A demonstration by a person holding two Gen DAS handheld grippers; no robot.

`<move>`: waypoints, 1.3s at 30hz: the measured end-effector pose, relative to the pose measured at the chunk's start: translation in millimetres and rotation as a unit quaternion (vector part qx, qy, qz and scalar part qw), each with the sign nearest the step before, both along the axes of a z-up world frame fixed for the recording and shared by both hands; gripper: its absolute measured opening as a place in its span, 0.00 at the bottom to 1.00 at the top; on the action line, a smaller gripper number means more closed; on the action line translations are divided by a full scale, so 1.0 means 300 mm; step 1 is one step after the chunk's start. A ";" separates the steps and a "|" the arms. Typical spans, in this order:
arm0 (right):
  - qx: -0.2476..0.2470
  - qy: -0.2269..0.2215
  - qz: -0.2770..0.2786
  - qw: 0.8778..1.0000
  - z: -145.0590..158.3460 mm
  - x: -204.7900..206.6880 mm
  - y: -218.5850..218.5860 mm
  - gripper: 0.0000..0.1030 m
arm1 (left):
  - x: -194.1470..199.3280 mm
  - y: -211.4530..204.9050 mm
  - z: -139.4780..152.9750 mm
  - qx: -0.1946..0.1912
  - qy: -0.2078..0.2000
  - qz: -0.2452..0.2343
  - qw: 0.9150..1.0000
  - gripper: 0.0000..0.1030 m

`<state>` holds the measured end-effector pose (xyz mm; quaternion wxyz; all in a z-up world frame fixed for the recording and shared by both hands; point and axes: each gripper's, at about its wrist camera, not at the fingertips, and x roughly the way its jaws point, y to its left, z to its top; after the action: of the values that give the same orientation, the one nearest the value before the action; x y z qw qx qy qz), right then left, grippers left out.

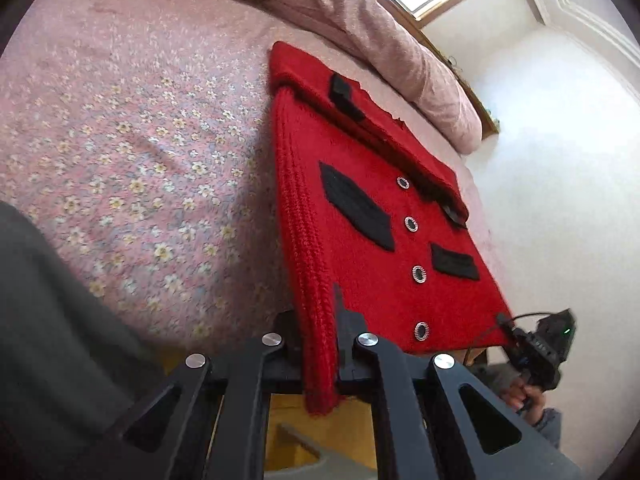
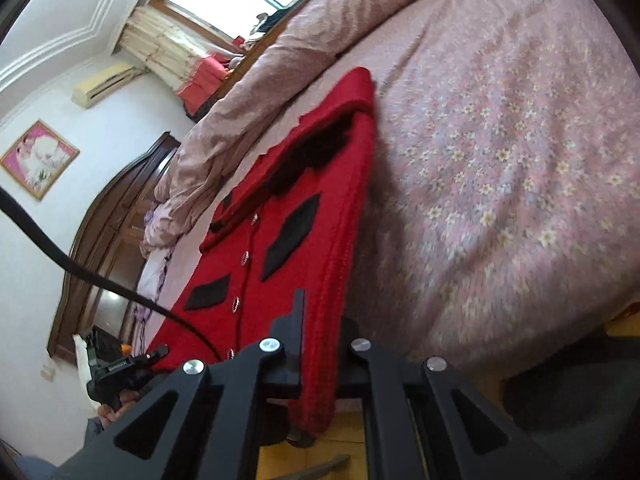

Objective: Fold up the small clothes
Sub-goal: 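Lift the hem with both grippers and fold it toward the collar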

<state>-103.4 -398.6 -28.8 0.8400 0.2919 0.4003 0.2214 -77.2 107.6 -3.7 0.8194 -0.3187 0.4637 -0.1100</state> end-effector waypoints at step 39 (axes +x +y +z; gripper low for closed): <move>-0.093 -0.144 -0.023 0.985 0.194 0.921 0.145 0.07 | 0.908 0.134 0.057 0.003 -0.079 0.070 0.994 0.02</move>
<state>172.9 -355.2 29.4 0.9171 0.1872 0.2874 0.2031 195.2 147.8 13.5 0.8599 -0.3384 0.3745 -0.0762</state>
